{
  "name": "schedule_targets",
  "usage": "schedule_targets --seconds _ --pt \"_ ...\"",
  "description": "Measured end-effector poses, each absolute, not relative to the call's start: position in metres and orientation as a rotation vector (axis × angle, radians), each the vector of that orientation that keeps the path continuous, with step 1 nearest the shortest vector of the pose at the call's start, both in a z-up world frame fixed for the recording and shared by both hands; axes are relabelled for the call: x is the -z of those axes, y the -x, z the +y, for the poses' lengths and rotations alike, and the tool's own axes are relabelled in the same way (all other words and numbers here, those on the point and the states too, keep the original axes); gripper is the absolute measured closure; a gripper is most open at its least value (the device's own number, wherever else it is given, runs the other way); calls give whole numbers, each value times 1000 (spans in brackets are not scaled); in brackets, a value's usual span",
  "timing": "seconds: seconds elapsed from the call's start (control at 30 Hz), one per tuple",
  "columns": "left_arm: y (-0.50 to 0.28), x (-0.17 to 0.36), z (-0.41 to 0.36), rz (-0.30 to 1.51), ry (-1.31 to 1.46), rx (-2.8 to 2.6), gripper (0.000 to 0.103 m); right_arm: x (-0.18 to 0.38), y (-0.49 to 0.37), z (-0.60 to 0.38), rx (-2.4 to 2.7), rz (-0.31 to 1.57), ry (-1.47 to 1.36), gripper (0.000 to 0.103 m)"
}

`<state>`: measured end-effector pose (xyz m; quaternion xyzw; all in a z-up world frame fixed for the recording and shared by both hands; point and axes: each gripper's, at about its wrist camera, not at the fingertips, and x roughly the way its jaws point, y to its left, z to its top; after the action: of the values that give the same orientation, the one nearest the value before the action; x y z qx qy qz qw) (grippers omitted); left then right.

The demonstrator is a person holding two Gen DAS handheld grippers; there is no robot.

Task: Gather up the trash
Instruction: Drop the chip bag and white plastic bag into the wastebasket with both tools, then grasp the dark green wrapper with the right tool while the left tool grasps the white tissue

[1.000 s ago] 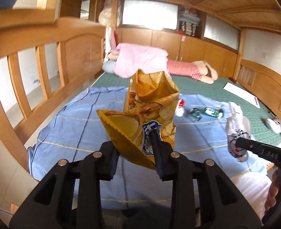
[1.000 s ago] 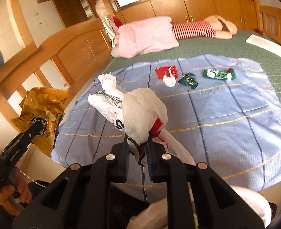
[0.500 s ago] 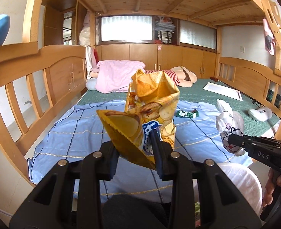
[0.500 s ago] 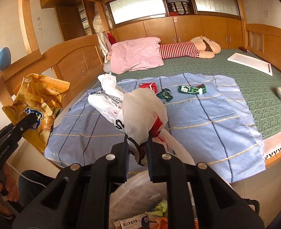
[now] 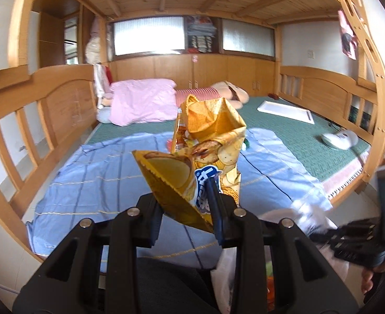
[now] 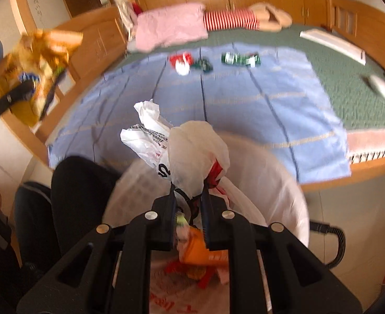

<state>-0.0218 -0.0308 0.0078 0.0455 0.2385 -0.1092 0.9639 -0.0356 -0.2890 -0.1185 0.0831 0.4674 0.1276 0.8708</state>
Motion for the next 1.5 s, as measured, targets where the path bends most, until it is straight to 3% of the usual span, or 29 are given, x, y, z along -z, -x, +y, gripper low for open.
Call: schedule_targets --seconds 0.13,0.33,0.43,0.47,0.5,0.57,0.8,1.07,1.23,1.33,1.5 --pt "18 5 -43 524 -122 292 71 112 41 -301 -255 921 -219 52" --pt "11 35 -67 654 -138 509 71 69 46 -355 -58 713 -363 50" --pt "12 58 -89 762 -166 727 65 61 44 -370 -10 675 -404 47" --pt "13 66 -97 788 -187 769 56 60 42 -372 1 672 -412 46" --pt "15 74 -104 806 -213 789 35 61 39 -374 8 671 -415 45" --pt "14 85 -109 807 -249 751 18 62 31 -375 15 673 -416 41" --pt "-44 79 -53 779 -97 612 14 65 -34 -351 -37 720 -350 37" --pt "-173 88 86 784 136 192 13 69 -193 -258 -244 754 -211 37" --pt "-213 119 154 796 225 33 13 105 -326 -185 -261 828 -131 37" --pt "-222 144 181 910 258 -119 13 138 -399 -155 -221 881 -97 37" --pt "-226 143 208 931 337 -149 13 200 -473 -133 -74 974 -14 37"
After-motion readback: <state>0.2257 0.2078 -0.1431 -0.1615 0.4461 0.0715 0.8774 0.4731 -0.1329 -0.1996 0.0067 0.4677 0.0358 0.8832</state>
